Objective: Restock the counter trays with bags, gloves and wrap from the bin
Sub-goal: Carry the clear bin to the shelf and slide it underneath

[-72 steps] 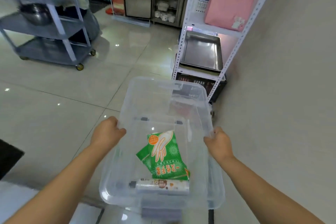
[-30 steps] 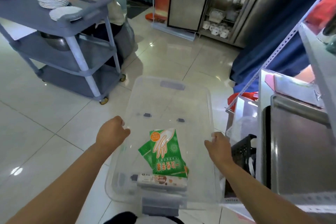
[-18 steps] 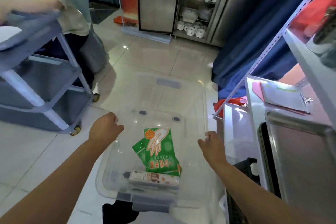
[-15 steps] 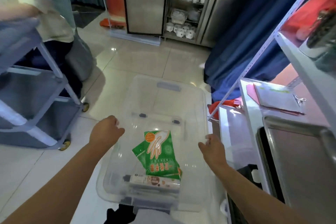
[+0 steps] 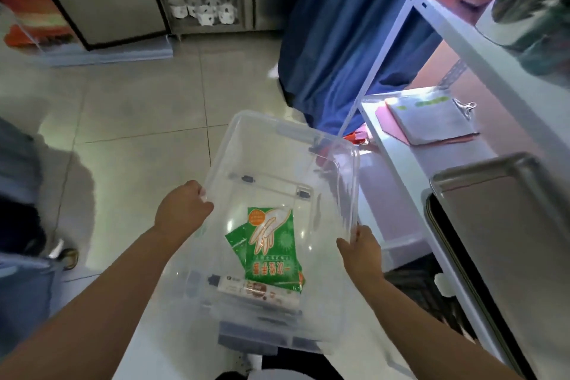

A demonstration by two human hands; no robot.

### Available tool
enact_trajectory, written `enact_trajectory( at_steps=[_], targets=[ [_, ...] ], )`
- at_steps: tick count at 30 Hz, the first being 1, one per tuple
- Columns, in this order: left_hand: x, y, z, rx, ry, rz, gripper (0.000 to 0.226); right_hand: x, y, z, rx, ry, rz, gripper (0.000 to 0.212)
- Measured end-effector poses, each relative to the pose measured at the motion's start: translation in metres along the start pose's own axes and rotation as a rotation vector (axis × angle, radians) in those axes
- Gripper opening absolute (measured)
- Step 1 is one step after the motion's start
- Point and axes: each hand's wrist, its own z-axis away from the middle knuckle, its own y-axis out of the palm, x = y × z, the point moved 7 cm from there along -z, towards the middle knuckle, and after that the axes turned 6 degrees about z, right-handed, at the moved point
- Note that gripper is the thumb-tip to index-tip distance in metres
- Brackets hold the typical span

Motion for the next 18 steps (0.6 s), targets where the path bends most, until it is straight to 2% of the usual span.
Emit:
enact_trajectory(
  at_steps=[10, 18],
  targets=[
    [-0.088, 0.103, -0.146, 0.253, 0.102, -0.122, 0.022, -0.031, 0.013, -0.124, -0.042, 0.259, -0.017, 0.018],
    [-0.116, 0.177, -0.236, 0.433, 0.214, -0.221, 0.022, -0.052, 0.050, -0.162, -0.153, 0.435, -0.047, 0.022]
  ],
)
